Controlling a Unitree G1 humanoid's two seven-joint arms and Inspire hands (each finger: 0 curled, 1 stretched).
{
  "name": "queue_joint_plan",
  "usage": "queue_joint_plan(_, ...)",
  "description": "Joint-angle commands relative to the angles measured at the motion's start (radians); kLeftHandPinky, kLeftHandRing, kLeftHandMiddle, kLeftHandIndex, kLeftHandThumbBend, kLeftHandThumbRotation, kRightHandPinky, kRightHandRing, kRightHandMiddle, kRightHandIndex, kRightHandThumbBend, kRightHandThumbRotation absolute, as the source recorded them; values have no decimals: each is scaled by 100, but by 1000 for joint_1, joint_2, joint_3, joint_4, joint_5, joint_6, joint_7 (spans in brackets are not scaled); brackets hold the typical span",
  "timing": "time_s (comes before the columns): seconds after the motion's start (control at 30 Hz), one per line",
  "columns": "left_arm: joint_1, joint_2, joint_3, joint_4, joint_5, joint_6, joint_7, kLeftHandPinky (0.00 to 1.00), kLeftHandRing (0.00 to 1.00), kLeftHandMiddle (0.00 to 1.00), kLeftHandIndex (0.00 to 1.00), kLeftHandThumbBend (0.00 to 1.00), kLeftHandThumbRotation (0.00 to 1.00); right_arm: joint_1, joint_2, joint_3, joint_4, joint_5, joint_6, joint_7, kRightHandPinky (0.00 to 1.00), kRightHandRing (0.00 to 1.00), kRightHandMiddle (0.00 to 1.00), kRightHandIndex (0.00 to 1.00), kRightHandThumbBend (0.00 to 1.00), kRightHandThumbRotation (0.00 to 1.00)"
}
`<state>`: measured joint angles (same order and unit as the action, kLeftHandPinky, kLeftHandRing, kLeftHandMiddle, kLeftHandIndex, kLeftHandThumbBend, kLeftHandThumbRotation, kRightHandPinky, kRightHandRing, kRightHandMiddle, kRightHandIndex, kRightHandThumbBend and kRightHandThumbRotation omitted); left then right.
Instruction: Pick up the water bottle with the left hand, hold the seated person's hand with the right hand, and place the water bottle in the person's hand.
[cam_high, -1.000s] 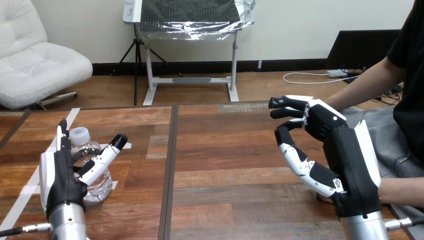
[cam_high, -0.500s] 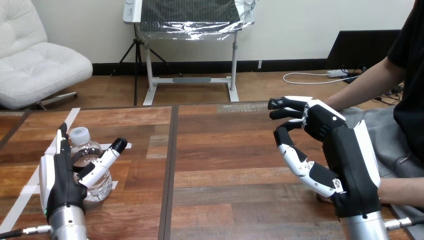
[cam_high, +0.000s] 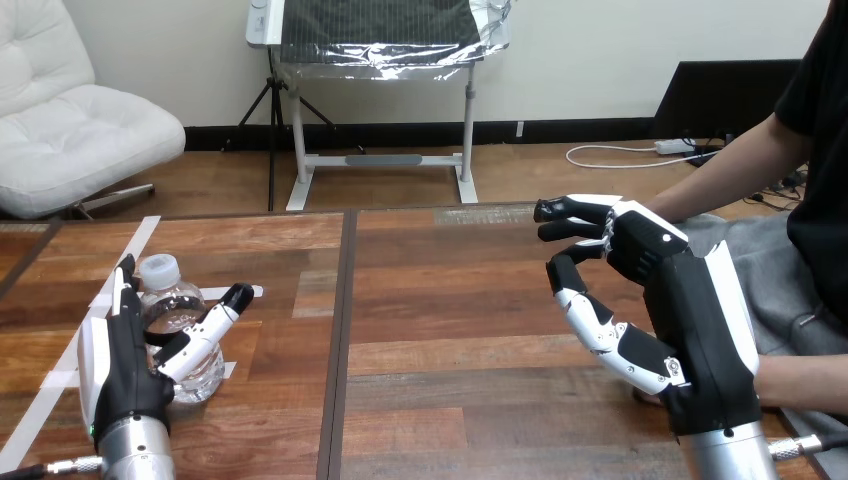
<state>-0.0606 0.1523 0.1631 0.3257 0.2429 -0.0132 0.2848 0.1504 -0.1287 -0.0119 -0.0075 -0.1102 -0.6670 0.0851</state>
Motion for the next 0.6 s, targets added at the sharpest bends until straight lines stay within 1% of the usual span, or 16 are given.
queue_joint_plan(0.0,-62,14,-18,1,22,-41,36,88,92,94,97,92,52,-63,-13,-7,-31,29,-10,4,54,66,70,65,33,13)
queue_joint_plan(0.07,-60,12,-21,0,29,-46,49,88,92,94,96,92,52,-64,-12,-6,-29,36,-12,7,53,65,70,65,33,12)
queue_joint_plan(0.17,-54,3,-23,-2,39,-62,82,88,92,93,95,91,51,-66,-14,-7,-27,30,-18,5,53,65,70,65,33,11)
queue_joint_plan(0.2,-50,0,-27,-5,51,-73,104,88,92,93,95,91,50,-66,-14,-8,-26,29,-19,4,53,65,70,65,33,10)
queue_joint_plan(0.27,-46,-3,-32,-6,65,-85,130,88,91,93,95,91,49,-66,-14,-8,-26,28,-20,4,52,65,69,64,33,10)
queue_joint_plan(0.3,-43,-8,-34,-5,77,-102,157,88,91,93,95,90,49,-67,-14,-9,-26,25,-20,2,52,64,69,64,33,10)
queue_joint_plan(0.37,-41,-15,-35,-1,89,-121,187,87,91,92,95,89,45,-67,-14,-10,-25,20,-21,-1,52,64,69,64,33,9)
queue_joint_plan(0.43,-38,-23,-41,-1,114,-134,234,86,91,92,95,88,43,-66,-15,-11,-25,17,-21,-1,52,64,69,64,33,9)
queue_joint_plan(0.5,-34,-31,-45,-4,129,-146,268,86,91,92,95,88,42,-67,-16,-11,-24,19,-23,0,52,64,69,64,33,9)
queue_joint_plan(0.57,-31,-37,-49,-6,135,-157,291,85,91,93,95,88,41,-68,-16,-10,-22,21,-25,2,52,64,69,64,32,9)
